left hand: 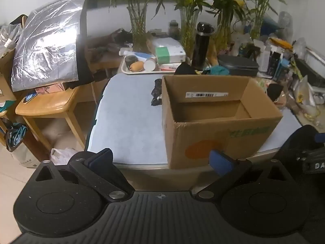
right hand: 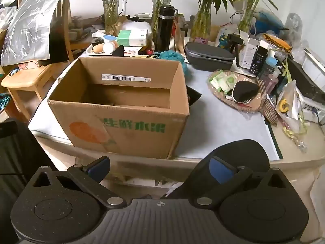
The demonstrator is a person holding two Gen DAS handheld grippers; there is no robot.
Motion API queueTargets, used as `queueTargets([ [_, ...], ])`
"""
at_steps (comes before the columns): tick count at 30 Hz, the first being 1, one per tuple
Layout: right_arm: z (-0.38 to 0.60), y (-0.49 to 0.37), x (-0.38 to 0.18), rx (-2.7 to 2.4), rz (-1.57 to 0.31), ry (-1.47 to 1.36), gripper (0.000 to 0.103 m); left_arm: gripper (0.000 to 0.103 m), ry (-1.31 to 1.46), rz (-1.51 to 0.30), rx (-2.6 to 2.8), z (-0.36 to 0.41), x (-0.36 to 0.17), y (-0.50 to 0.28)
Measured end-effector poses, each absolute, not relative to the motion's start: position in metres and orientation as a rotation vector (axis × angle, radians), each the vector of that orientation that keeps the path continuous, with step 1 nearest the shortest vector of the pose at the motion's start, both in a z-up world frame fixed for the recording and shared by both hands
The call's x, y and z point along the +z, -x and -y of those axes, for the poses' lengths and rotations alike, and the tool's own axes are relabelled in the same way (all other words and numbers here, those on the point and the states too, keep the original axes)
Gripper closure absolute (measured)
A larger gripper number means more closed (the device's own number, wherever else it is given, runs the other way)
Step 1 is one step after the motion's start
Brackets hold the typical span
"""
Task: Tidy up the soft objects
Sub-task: 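Move both tools toward the open cardboard box on the table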
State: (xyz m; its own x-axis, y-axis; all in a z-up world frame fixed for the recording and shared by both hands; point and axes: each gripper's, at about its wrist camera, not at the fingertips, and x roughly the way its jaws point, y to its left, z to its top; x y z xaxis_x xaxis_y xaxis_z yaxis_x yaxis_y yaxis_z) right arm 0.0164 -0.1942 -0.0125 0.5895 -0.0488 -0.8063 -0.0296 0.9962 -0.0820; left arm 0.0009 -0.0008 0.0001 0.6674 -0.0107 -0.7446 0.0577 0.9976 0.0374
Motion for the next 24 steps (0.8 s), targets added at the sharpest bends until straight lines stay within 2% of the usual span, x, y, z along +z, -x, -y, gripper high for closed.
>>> queueTargets([
  [13,0.197,-0.007,0.009,0.019,-0.966,0.047,0.0,0.0,-0.081,-0.805,-0.075,0.018,0.029,0.01],
  [24,0.201,-0.002,0.026,0.063,-0.878,0.007,0.0,0.0,-0.093,-0.801,-0.071,0.023,0.035,0.01],
])
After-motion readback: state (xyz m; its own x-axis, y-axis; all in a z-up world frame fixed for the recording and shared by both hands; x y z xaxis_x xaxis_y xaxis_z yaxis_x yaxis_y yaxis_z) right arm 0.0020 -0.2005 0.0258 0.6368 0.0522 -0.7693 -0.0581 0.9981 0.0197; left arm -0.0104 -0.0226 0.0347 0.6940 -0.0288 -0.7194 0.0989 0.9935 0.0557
